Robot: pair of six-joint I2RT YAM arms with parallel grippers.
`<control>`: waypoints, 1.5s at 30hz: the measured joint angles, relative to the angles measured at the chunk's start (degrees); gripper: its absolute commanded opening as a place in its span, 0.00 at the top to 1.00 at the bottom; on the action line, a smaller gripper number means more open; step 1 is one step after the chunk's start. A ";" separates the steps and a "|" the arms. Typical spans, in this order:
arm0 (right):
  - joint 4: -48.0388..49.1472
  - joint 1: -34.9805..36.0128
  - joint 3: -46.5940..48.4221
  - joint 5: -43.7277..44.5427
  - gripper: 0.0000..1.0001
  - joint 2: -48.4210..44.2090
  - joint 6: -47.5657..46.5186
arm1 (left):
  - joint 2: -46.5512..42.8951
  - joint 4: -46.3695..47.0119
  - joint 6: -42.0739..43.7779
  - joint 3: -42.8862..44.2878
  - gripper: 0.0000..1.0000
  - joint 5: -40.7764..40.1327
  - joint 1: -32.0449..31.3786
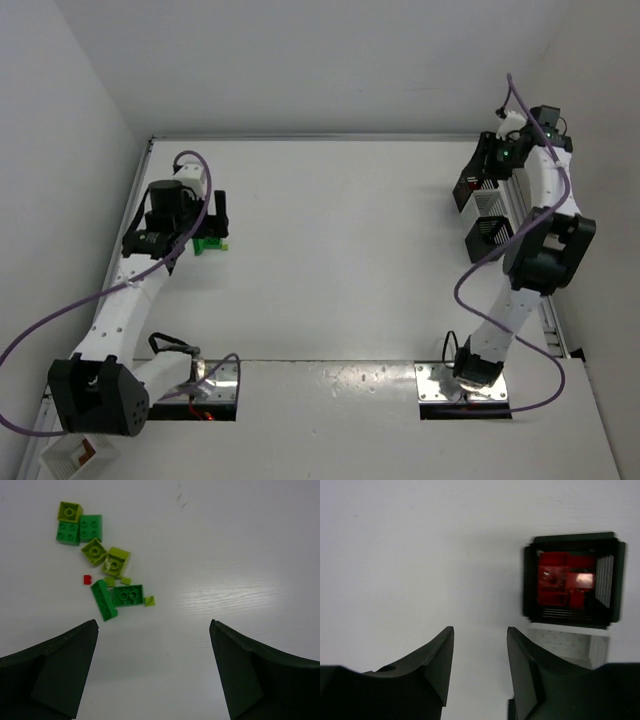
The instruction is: Sort the legos into containers by color
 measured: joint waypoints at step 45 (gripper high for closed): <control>13.18 15.08 -31.54 -8.52 0.15 -30.16 -0.37 | 43.34 7.13 15.98 12.76 0.39 -2.82 15.43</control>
